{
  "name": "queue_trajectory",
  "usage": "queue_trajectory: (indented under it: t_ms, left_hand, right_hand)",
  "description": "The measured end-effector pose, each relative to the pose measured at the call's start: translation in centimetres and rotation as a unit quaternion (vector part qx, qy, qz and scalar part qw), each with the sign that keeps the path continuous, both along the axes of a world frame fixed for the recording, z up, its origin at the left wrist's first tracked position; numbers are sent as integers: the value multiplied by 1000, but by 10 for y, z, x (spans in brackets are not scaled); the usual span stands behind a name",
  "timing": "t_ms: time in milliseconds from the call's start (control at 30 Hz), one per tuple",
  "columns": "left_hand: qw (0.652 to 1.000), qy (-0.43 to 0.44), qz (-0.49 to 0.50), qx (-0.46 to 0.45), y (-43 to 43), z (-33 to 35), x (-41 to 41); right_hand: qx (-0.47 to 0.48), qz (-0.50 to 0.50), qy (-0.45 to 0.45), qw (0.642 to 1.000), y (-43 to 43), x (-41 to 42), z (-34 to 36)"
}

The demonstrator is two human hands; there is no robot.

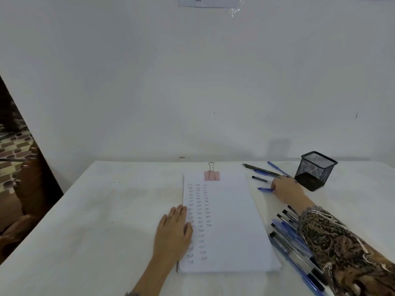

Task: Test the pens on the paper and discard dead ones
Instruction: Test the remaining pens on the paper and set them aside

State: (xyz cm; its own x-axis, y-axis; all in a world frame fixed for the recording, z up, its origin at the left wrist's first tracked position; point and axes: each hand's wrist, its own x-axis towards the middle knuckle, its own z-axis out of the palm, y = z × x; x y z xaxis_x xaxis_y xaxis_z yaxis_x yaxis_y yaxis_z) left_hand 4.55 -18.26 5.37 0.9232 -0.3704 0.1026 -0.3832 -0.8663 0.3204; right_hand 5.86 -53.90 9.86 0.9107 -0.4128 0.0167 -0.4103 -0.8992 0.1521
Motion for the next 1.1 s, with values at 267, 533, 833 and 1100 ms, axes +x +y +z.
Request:
queue_trajectory:
  t_ms: [267,533,833,1100]
  left_hand:
    - [1000,-8,2,-1,-1,-3,2]
    - [1000,-6,2,-14,0,-4,2]
    - [1000,-10,3,-6,-1,-3,2]
    - [1000,-7,4,-8,-1,-3,1]
  right_hand:
    - [785,57,-297,541,91,-25,58]
    - [918,-20,-382,103,151,-40,-1]
    - [920,-83,-303,235,173,-24,-19]
    - [899,-58,-299,316,177,-30,-17]
